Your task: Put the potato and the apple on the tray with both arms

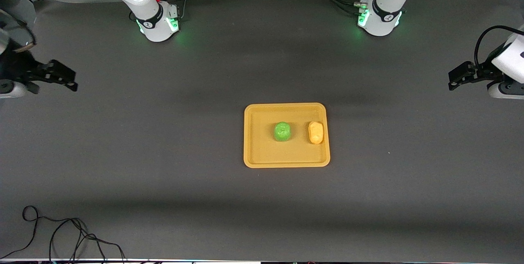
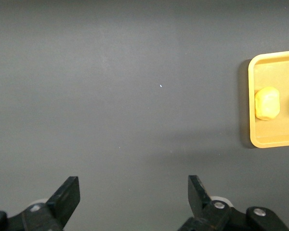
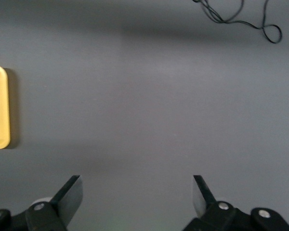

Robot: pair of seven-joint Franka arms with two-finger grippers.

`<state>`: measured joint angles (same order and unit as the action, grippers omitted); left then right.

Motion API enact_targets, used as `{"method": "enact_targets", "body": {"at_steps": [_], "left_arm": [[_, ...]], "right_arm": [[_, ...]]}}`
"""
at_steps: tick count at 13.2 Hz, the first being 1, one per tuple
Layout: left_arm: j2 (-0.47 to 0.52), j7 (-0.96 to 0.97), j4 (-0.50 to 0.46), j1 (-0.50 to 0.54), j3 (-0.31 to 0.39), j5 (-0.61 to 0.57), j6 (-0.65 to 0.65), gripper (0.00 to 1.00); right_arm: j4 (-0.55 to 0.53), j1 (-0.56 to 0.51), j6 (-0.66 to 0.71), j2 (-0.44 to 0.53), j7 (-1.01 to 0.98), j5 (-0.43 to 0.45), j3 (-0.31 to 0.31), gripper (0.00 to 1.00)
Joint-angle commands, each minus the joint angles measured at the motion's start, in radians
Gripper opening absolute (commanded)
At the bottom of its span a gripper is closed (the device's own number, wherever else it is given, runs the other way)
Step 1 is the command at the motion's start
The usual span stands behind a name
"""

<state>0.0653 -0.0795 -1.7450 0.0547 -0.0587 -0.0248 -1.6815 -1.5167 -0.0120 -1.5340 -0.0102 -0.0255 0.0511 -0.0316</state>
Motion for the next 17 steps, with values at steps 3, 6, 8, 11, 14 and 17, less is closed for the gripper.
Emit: {"method": "enact_targets", "body": {"at_steps": [3, 6, 8, 11, 14, 17], "left_arm": [[-0.007, -0.016, 0.024, 0.001, 0.0, 0.005, 0.023, 1.0], [-0.006, -0.016, 0.024, 0.001, 0.0, 0.005, 0.034, 1.0], [-0.007, -0.017, 0.025, 0.001, 0.0, 0.005, 0.034, 1.0], [-0.007, -0.031, 0.021, 0.001, 0.002, 0.008, 0.037, 1.0], [-0.007, -0.051, 0.019, 0.002, 0.005, 0.009, 0.069, 1.0], [-0.013, -0.051, 0.022, 0.005, 0.01, 0.009, 0.066, 1.0]], "right_arm": [[-0.036, -0.011, -0.021, 0.015, -0.053, -0.048, 0.068, 1.0], [-0.04, -0.006, -0.021, 0.009, -0.053, -0.06, 0.075, 1.0], [-0.039, -0.006, -0.02, 0.004, -0.053, -0.097, 0.082, 1.0], [-0.037, -0.005, -0.018, 0.006, -0.045, -0.097, 0.082, 1.0], [-0.03, -0.003, -0.018, -0.004, -0.039, -0.097, 0.078, 1.0], [-0.028, -0.005, -0.017, -0.001, -0.037, -0.097, 0.076, 1.0]]}}
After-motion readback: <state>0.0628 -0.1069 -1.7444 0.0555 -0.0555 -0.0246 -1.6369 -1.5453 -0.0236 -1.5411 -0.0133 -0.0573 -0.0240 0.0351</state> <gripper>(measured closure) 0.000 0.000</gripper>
